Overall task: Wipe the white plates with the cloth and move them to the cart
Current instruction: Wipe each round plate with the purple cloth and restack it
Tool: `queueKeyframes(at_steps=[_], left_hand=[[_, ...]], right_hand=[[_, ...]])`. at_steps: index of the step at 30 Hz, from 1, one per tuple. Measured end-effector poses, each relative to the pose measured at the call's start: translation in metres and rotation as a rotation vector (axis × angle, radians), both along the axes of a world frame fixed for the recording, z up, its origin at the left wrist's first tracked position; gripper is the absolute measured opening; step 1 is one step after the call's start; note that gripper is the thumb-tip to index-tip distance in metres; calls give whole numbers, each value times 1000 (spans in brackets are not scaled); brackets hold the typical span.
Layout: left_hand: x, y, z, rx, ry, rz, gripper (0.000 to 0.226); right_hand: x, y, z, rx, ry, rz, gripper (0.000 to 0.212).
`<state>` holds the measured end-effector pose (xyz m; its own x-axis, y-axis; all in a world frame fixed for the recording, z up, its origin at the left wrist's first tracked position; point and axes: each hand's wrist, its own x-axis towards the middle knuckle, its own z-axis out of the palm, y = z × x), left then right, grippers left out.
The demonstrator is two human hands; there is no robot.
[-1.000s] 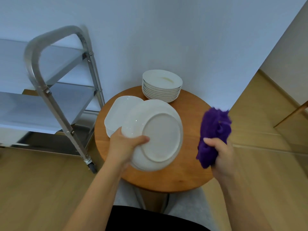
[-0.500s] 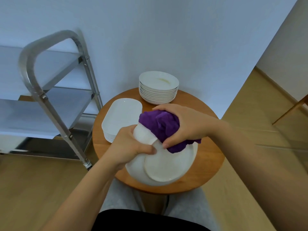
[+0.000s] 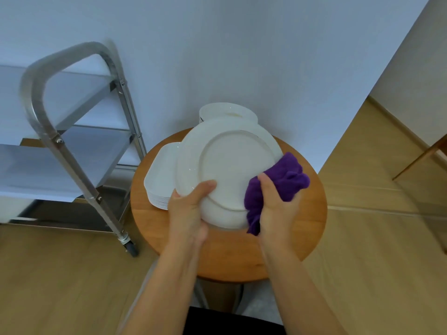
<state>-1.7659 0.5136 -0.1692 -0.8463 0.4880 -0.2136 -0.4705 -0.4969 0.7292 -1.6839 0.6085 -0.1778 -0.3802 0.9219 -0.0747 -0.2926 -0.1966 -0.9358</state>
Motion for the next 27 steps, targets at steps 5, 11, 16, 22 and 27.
queueKeyframes(at_steps=[5,11,16,22,27], left_hand=[[-14,-26,-4,134,-43,-355,91],[-25,-33,-11,261,-213,-679,70],[-14,-28,-4,127,-138,-580,35],[23,-10,-4,-31,39,-381,52],[51,9,-13,-127,207,-301,25]], right_hand=[[14,36,5,-80,-4,144,18],[30,58,14,-181,-174,429,58],[38,45,-7,-275,-157,271,49],[31,0,-23,-268,-64,-35,16],[12,-46,-18,-198,-25,-166,17]])
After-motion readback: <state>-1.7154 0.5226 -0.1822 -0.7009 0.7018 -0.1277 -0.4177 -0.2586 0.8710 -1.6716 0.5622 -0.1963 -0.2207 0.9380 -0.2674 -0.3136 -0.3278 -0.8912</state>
